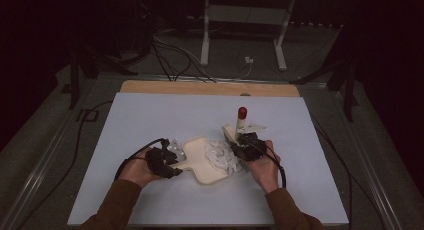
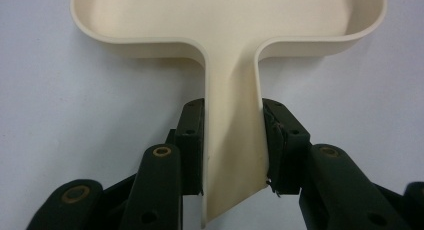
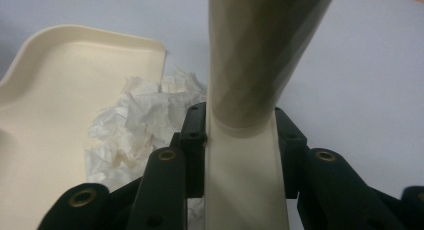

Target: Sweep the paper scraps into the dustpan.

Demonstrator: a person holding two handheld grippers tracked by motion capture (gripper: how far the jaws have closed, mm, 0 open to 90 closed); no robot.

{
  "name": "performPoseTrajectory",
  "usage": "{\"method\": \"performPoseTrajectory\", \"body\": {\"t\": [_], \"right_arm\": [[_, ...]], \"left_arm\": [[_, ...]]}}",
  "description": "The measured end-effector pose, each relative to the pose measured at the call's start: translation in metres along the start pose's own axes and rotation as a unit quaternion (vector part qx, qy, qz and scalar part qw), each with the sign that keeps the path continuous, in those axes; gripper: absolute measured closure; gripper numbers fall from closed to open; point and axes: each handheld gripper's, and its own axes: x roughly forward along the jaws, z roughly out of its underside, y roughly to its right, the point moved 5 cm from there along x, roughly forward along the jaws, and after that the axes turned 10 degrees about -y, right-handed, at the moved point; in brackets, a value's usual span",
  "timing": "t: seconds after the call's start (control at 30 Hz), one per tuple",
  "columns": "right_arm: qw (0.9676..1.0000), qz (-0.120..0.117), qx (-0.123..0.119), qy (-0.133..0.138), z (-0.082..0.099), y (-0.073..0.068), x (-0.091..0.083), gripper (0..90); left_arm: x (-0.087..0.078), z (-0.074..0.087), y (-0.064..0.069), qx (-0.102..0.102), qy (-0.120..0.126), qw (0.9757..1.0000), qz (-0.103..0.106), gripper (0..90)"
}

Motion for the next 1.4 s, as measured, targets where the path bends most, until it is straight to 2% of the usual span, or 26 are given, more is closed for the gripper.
{"method": "performPoseTrajectory", "body": {"t": [0.3,0.53,0.73,1.07,1.17,1.4], "right_arm": [[1.0000,-0.002,-0.002,-0.001,-0.001,-0.003,0.001,67.0],[1.0000,-0.002,-0.001,0.000,-0.001,-0.001,0.000,67.1],[0.9999,0.000,0.010,0.001,0.000,0.006,-0.002,67.1],[0.9995,0.028,0.011,0.000,0.004,0.018,-0.006,67.1],[0.9996,0.025,0.009,-0.004,0.005,0.016,-0.005,67.1],[0.9999,0.013,-0.001,-0.004,0.002,0.000,-0.001,67.0]], "left_arm": [[0.001,-0.001,0.002,0.005,-0.002,1.0000,0.002,65.9],[0.002,-0.001,0.005,0.010,-0.003,0.9999,0.006,65.9],[0.002,-0.002,0.006,0.012,-0.003,0.9999,0.007,65.9],[0.003,-0.002,0.006,0.013,-0.003,0.9999,0.008,65.8],[0.004,-0.004,0.006,0.010,-0.003,0.9999,0.009,65.8],[0.004,-0.006,0.007,0.012,-0.003,0.9999,0.009,65.9]]}}
